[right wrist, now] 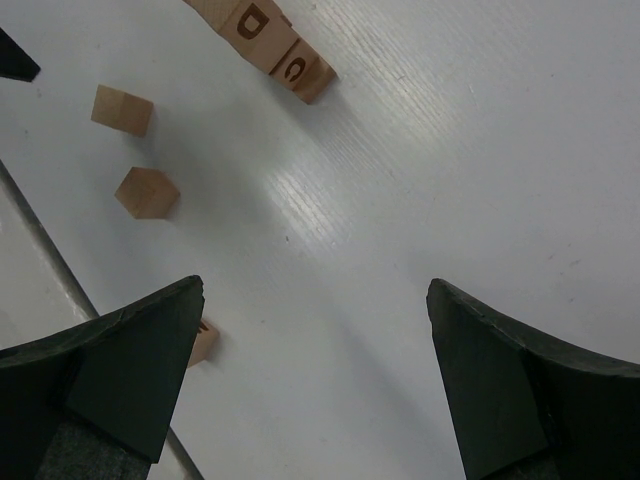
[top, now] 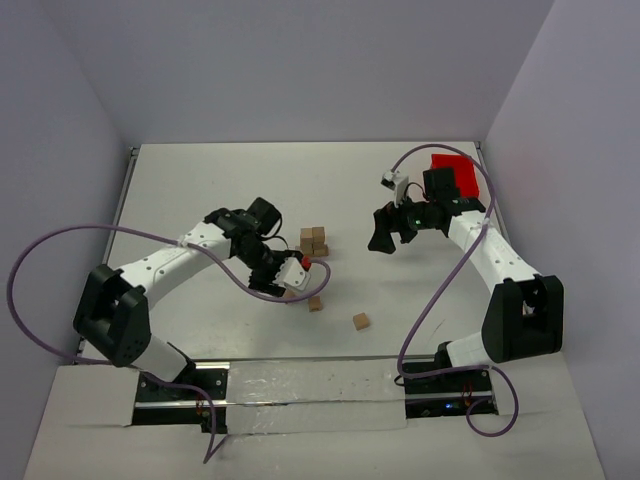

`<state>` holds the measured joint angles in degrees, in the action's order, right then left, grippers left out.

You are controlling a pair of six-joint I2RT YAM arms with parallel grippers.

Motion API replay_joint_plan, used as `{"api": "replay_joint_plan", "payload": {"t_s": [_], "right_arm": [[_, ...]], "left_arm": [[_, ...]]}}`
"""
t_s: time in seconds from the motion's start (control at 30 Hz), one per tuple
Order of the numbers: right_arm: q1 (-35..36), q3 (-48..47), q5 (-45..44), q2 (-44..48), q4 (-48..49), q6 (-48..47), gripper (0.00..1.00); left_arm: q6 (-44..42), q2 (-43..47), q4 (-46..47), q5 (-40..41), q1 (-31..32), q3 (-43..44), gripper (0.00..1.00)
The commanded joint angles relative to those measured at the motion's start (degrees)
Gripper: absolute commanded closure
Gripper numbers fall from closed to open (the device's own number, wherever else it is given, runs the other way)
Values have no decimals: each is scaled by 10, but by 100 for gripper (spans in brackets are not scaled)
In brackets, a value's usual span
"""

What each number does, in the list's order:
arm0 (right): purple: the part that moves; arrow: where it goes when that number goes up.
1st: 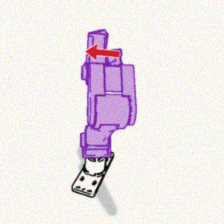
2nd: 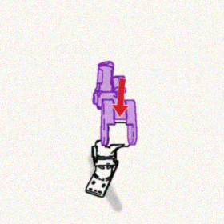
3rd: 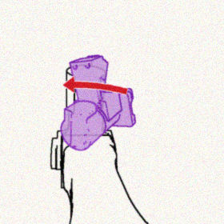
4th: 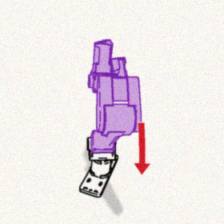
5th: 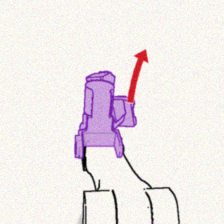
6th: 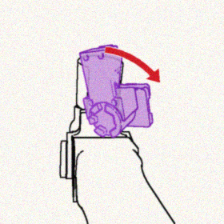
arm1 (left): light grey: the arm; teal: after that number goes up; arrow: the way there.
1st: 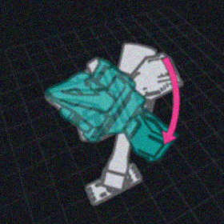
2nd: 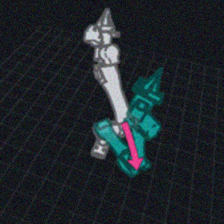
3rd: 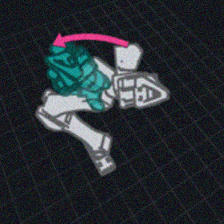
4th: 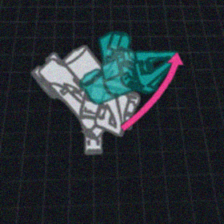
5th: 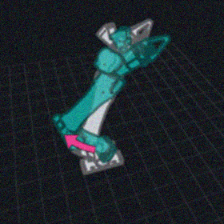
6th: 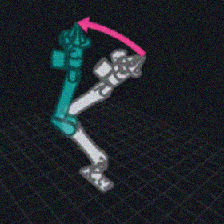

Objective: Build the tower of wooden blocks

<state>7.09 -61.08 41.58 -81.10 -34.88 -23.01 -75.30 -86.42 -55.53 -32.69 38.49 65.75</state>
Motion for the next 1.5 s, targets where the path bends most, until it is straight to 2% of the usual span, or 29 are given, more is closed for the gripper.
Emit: {"api": "replay_joint_plan", "payload": {"t_s": [0.0,0.23,0.77,0.97,1.3,1.43,1.47], "right_arm": [[-4,5,9,-6,-4,-10,0],[-3,4,9,-17,-5,-14,0],[-4,3,11,-23,-9,-17,0],[-4,0,12,-30,-9,-17,0],[-4,1,9,-27,-10,-20,0],[-4,1,9,-28,-9,-21,0],[-4,0,9,-28,-9,-21,0]], "left_arm": [[-69,-44,-9,-11,23,31,35],[-113,-94,-12,22,58,36,35],[-136,-134,31,79,65,8,39],[-135,-132,67,91,63,-9,46],[-133,-135,75,106,58,-6,53],[-126,-129,76,108,53,-7,61],[-119,-126,76,108,53,-8,66]]}}
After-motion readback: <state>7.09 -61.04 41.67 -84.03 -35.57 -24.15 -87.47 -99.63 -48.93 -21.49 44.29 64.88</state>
